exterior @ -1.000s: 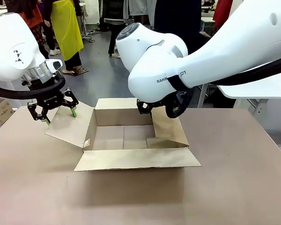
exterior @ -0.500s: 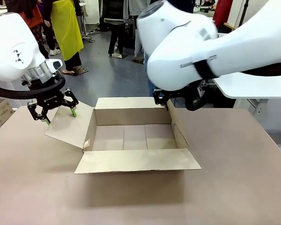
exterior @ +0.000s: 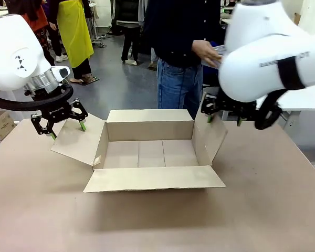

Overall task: Pack the gift set into the box.
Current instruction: Place both hands on the side flaps of the Package Box and spread them outward.

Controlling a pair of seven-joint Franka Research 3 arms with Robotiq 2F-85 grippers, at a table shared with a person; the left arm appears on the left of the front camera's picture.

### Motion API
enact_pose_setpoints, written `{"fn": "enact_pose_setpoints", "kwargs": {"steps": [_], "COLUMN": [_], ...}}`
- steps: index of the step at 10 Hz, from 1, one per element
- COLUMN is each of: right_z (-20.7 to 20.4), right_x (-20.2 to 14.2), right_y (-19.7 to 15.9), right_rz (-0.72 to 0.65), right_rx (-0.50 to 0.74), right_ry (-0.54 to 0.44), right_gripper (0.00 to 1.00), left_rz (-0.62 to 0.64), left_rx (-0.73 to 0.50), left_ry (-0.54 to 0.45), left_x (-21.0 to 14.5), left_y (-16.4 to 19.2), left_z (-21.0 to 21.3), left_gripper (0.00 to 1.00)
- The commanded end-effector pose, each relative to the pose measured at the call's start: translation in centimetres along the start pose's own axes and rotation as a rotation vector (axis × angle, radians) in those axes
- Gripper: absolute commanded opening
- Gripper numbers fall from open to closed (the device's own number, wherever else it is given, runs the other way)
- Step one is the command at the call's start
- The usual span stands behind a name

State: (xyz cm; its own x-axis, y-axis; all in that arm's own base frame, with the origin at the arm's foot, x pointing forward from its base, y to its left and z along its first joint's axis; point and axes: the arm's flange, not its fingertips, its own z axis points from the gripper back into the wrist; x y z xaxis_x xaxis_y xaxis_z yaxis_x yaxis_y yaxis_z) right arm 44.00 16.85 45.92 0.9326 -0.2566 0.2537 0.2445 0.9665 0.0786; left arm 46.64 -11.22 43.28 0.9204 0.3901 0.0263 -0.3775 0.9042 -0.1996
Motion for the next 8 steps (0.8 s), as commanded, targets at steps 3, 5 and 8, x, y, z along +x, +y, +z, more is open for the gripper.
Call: {"fn": "enact_pose_setpoints", "kwargs": {"steps": [3,5,8], "right_z": [-1.1,-1.1,-1.1], "right_x": [0.1,0.1,0.1], "right_y": [-2.7,-2.7,-2.7], "right_rz": [-0.014,-0.014,-0.014], "right_rx": [0.064,0.064,0.064], "right_ry": [0.009,0.009,0.009], "right_gripper": [1.00,1.00,1.00], "left_rz": [0.008,0.008,0.008], "left_rx": [0.016,0.016,0.016], "left_ry": [-0.005,-0.005,-0.005], "left_x": [-0.1,-0.1,-0.1], "left_y": [0.1,0.1,0.1], "left_z": [0.2,0.2,0.2], "left_gripper": [1.00,1.00,1.00]}}
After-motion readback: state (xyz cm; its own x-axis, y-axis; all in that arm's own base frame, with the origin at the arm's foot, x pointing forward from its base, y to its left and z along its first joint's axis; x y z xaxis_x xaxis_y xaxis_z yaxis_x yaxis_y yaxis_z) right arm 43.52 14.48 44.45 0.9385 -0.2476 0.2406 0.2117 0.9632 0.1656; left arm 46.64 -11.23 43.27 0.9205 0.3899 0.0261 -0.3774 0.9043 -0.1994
